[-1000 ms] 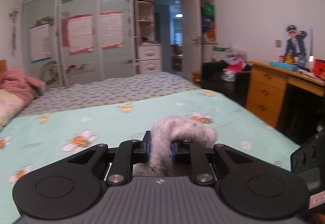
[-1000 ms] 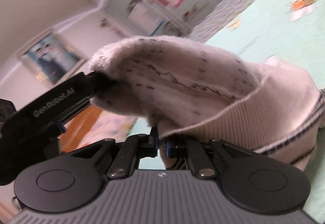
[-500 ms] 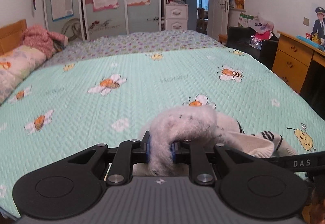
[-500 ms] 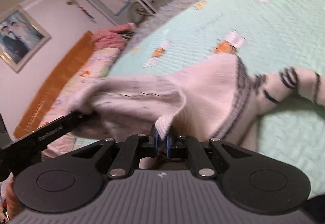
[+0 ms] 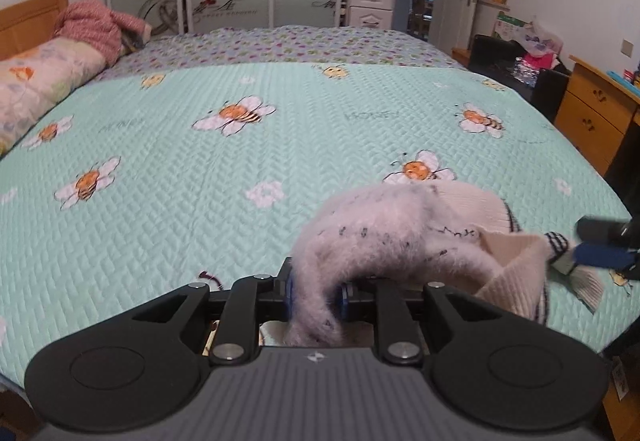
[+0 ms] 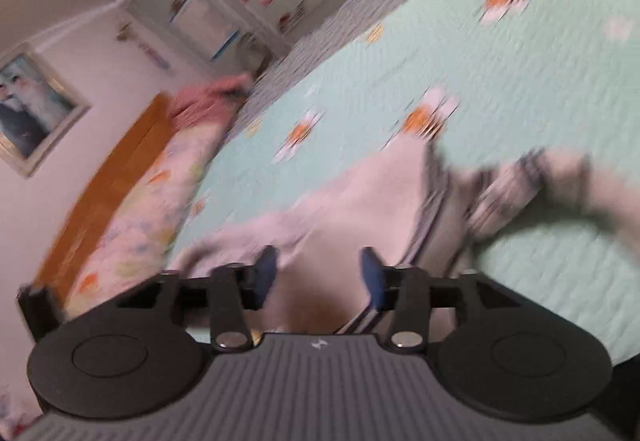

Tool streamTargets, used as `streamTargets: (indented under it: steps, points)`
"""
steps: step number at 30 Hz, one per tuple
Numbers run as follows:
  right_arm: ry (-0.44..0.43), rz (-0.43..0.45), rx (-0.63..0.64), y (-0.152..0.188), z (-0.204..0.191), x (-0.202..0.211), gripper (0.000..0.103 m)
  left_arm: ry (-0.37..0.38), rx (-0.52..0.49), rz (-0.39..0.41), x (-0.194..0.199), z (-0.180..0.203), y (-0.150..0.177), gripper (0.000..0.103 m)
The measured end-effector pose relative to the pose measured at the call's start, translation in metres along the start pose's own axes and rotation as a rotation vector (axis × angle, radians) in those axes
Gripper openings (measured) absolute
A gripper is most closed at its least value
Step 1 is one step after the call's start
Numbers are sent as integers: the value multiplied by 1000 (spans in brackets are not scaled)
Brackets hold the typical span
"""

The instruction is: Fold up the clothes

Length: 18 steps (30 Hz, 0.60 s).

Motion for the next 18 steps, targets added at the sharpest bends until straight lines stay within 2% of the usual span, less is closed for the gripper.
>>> streamTargets:
  steps: [2, 7, 11, 12, 13, 16, 18]
  points:
    - [80, 21, -4, -8, 15, -5, 66, -14, 19, -17, -4, -7, 4, 22]
    - [167, -112, -89, 7, 41, -57, 67, -16, 48, -46, -10, -18, 14, 22]
    - [109, -192, -104, 22, 25, -99, 64, -9, 47, -61, -14, -23, 18, 23]
    - [107, -202, -95, 23, 20, -106, 44, -10, 48, -65, -16, -25, 20, 23]
    - [97, -206, -72, 23, 10, -110, 16, -11, 49, -70, -18, -26, 21, 23]
    - [56, -204, -12, 12, -29, -115, 14, -30, 72, -54, -20, -34, 17, 22]
    - [-55, -189, -75, -12, -58, -115, 13, -29, 104, -36, -20, -40, 10, 21]
Point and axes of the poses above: each gripper's, at about its wrist camera, not at the fingertips, and x roughly against the way its jaws point, z to its right, y to its underside, the point moved 9 cm from there along -x, roughly the way its jaws point, and after that the axes turned 9 degrees about y, right-handed, at the moved point
